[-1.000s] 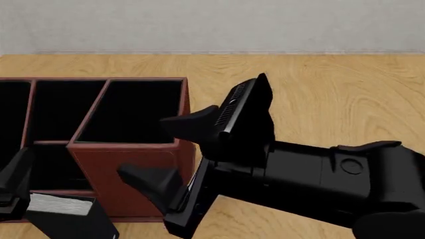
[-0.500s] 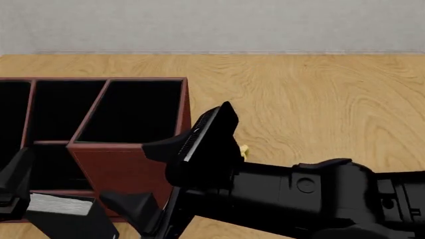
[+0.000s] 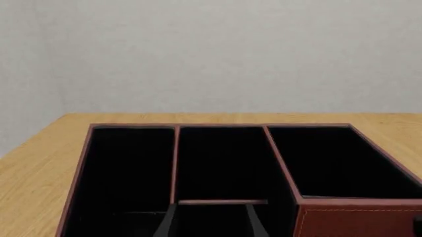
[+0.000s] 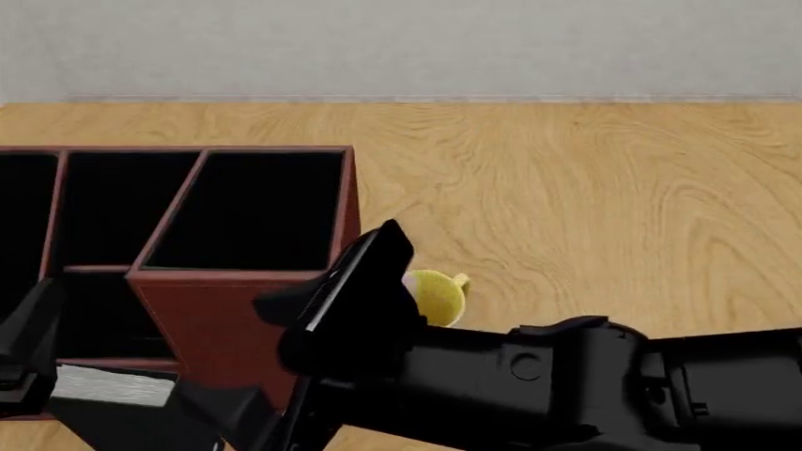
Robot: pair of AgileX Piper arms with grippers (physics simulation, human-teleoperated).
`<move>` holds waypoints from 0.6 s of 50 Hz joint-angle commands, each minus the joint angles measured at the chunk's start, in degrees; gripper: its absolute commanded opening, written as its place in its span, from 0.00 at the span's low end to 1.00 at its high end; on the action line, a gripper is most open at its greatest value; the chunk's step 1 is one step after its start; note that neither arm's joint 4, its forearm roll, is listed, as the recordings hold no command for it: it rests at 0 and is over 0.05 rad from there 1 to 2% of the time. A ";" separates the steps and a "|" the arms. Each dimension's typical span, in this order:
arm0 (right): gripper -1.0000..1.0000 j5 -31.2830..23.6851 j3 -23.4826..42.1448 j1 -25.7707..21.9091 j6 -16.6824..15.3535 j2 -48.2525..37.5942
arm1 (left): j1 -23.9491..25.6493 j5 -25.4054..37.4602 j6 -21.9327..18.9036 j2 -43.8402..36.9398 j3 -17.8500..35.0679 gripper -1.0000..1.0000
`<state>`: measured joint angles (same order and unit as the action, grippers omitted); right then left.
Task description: Pick up the book and place it in the right compartment of the caddy.
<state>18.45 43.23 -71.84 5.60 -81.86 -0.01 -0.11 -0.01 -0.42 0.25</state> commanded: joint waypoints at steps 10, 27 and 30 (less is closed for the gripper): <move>1.00 1.01 1.07 -1.39 0.43 -3.05 | 0.00 0.00 0.01 0.00 0.00 1.00; 1.00 1.22 1.77 -1.58 0.03 -4.26 | 0.01 0.00 0.00 0.00 0.00 1.00; 1.00 1.17 1.92 -1.63 0.09 -4.44 | 0.01 0.00 0.00 0.00 0.00 1.00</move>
<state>19.55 44.69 -73.32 5.81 -85.56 -0.01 -0.11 -0.01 -0.42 0.25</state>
